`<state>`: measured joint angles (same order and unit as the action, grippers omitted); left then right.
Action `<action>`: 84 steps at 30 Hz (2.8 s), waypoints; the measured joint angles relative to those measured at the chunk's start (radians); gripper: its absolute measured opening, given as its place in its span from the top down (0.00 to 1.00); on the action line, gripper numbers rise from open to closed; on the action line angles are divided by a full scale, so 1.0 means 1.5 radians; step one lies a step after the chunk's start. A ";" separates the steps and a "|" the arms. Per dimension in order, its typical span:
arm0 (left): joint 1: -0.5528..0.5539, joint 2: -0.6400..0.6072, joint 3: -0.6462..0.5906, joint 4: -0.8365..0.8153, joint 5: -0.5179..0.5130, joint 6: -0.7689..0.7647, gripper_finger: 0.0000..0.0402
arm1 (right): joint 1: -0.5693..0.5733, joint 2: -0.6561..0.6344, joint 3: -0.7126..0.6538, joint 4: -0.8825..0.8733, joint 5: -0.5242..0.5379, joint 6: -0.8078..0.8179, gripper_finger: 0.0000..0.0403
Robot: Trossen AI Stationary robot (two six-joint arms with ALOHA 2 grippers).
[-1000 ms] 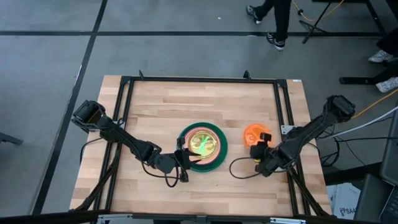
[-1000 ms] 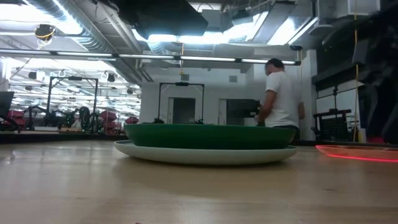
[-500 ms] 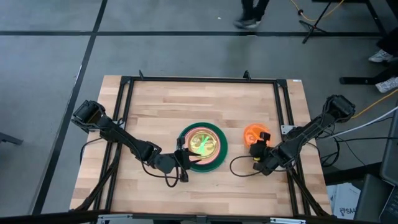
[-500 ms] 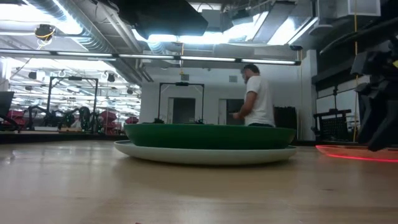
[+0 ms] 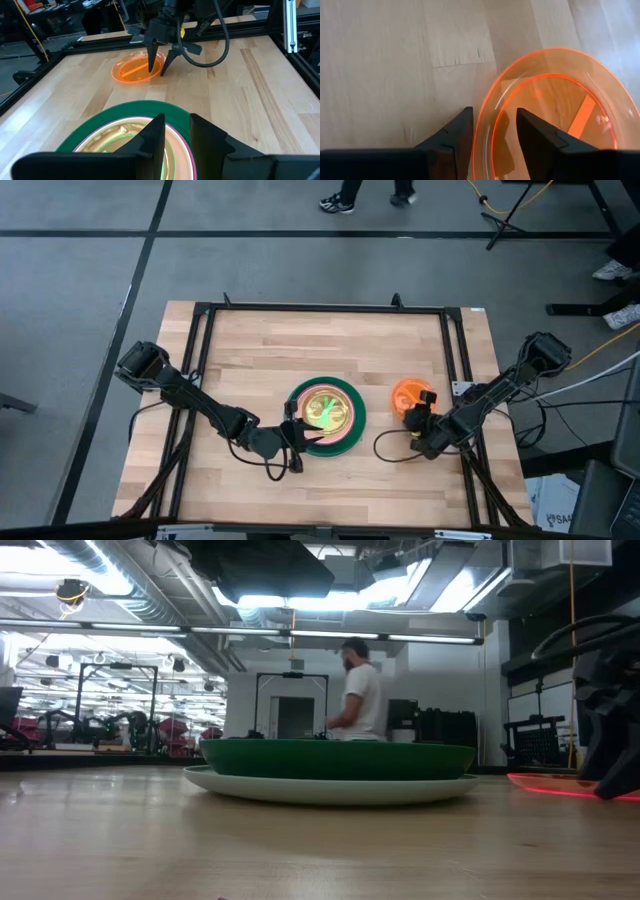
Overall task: Stack plastic plates
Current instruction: Stack the orange plate on top of the light green plate
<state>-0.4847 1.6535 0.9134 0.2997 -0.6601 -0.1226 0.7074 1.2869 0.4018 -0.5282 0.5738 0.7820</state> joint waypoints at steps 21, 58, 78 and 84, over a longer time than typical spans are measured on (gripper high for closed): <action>0.000 0.000 0.000 0.000 0.000 0.000 0.79 | -0.001 0.002 0.054 -0.026 0.013 -0.127 0.99; 0.000 0.000 0.000 0.005 0.000 -0.001 0.79 | -0.135 0.109 0.157 0.402 -0.100 -0.758 1.00; 0.000 0.000 0.000 0.006 0.000 -0.001 0.79 | -0.229 0.244 0.226 0.555 -0.181 -0.824 1.00; 0.000 0.000 0.000 0.006 0.000 -0.001 0.79 | -0.238 0.278 0.251 0.528 -0.183 -0.817 1.00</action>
<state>-0.4850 1.6535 0.9134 0.3080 -0.6598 -0.1238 0.3511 1.7036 0.7790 0.2642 0.2993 -0.4432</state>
